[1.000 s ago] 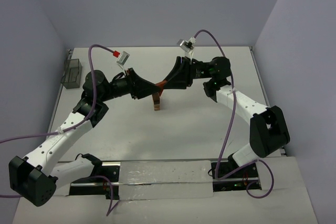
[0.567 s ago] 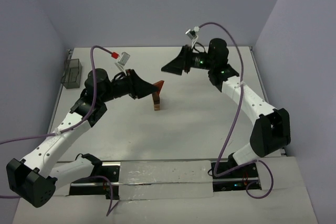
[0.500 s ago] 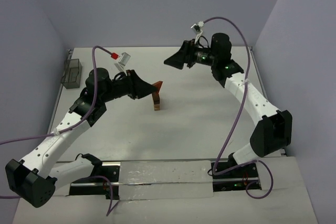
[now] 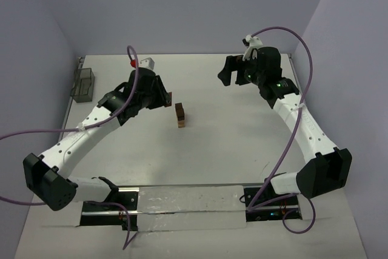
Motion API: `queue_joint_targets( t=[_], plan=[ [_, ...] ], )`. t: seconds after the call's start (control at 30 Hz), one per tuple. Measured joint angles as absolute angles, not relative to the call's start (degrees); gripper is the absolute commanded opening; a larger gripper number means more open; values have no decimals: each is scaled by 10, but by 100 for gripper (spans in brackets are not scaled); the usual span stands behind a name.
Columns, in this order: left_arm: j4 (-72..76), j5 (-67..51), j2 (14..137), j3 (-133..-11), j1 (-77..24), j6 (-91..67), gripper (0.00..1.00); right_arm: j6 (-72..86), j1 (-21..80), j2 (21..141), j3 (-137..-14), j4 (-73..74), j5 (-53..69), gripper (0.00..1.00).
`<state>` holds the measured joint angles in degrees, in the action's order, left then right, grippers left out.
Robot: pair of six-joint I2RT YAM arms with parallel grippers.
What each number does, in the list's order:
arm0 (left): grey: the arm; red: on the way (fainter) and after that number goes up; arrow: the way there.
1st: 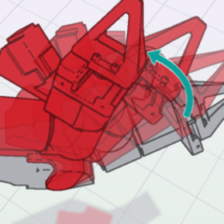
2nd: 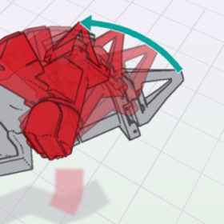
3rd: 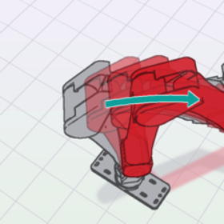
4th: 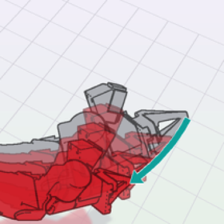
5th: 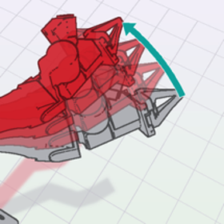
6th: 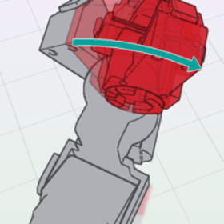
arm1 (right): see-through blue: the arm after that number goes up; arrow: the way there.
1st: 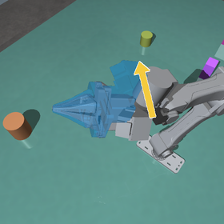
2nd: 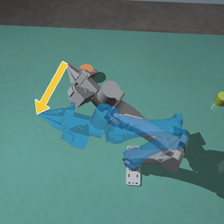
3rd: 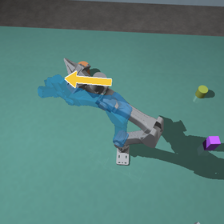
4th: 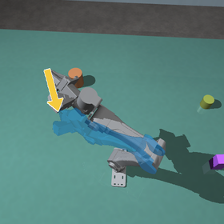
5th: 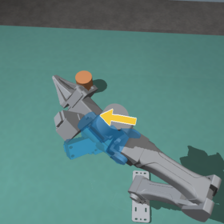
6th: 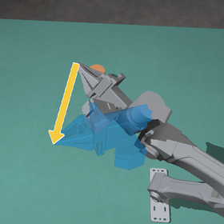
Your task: Build the wood block tower
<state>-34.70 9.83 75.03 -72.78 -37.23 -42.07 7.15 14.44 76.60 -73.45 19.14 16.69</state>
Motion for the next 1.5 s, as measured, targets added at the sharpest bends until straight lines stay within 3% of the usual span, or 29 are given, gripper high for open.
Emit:
queue_joint_targets(
  t=[0.3, 1.5],
  plan=[
    [-405, 230, 837, -790, -418, -478, 0, 56, 142, 766, -735, 198, 145, 100],
    [-461, 335, 1023, -873, -480, -574, 0, 57, 142, 748, -708, 190, 161, 100]
  ],
)
